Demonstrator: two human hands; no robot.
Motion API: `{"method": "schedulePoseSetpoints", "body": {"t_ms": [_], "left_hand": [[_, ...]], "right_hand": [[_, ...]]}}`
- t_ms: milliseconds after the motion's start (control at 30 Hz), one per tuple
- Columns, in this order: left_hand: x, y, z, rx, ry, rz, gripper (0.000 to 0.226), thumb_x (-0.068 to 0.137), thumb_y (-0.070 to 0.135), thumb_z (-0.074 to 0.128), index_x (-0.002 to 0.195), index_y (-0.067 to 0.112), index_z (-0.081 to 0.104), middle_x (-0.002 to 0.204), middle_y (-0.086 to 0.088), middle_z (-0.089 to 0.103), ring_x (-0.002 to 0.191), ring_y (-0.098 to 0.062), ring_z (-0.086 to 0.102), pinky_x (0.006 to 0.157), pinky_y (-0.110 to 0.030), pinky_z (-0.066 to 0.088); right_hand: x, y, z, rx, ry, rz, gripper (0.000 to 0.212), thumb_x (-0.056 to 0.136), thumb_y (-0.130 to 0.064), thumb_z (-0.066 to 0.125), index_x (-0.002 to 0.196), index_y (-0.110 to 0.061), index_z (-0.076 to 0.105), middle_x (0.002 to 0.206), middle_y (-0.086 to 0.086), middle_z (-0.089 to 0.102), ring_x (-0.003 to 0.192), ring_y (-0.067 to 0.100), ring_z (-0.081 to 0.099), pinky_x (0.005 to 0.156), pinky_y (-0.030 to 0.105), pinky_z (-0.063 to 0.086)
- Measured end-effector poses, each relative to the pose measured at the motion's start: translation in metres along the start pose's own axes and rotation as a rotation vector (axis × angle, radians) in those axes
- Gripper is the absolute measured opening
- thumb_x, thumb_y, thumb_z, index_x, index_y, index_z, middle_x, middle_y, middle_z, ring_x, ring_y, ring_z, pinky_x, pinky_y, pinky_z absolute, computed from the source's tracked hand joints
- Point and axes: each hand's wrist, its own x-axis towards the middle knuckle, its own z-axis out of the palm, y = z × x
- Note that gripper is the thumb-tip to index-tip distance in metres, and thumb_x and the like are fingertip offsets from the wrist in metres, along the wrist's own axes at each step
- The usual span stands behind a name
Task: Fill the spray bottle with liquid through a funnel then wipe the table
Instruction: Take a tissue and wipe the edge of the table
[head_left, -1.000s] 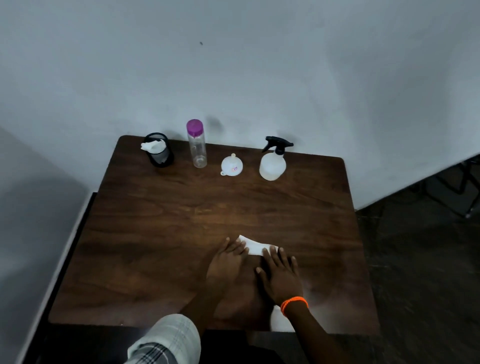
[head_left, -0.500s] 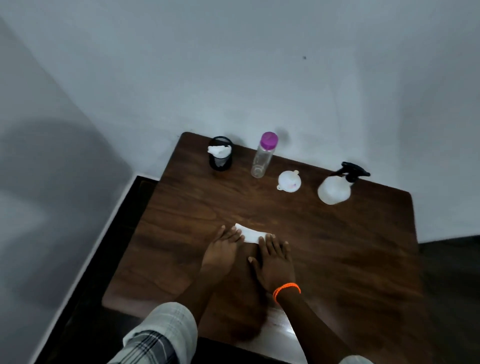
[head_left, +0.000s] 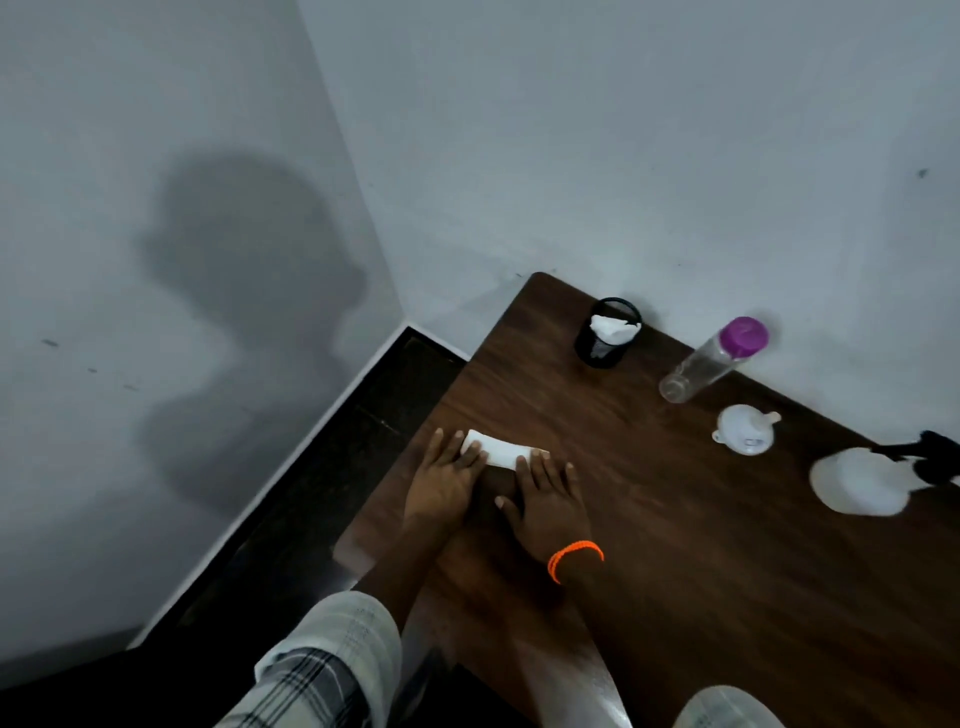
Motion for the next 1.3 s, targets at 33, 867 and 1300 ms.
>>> {"method": "schedulePoseSetpoints", "body": {"t_ms": [33,867,1300], "left_hand": [[-0.004,-0.007,0.004,-0.006,0.01,-0.013,0.053,0.089,0.027,0.035,0.131,0.017,0.068,0.137,-0.002,0.064,0.139,-0.031,0.048,0.124,-0.05,0.012],[-0.133,0.01,0.069,-0.281,0.043,-0.176,0.051,0.085,0.029,0.042,0.118,0.006,0.074,0.126,-0.015,0.069,0.128,-0.037,0.058,0.118,-0.045,0.015],[-0.084,0.127,0.06,-0.027,-0.044,0.31,0.052,0.077,0.023,0.041,0.112,0.011,0.077,0.121,-0.006,0.073,0.128,-0.033,0.059,0.116,-0.048,0.016]], "right_hand": [[0.004,-0.007,0.0,0.003,0.008,-0.027,0.086,0.094,-0.067,0.019,0.158,-0.012,0.035,0.164,0.014,0.033,0.156,0.027,0.022,0.121,0.047,-0.004],[-0.077,-0.049,0.047,-0.023,0.001,-0.237,0.061,0.094,-0.058,0.044,0.146,-0.028,0.054,0.155,0.005,0.049,0.147,0.021,0.042,0.119,0.051,0.015],[-0.199,0.061,0.076,0.1,0.022,0.202,0.061,0.093,-0.06,0.047,0.15,-0.04,0.045,0.16,-0.007,0.042,0.15,0.021,0.035,0.12,0.05,0.012]]}}
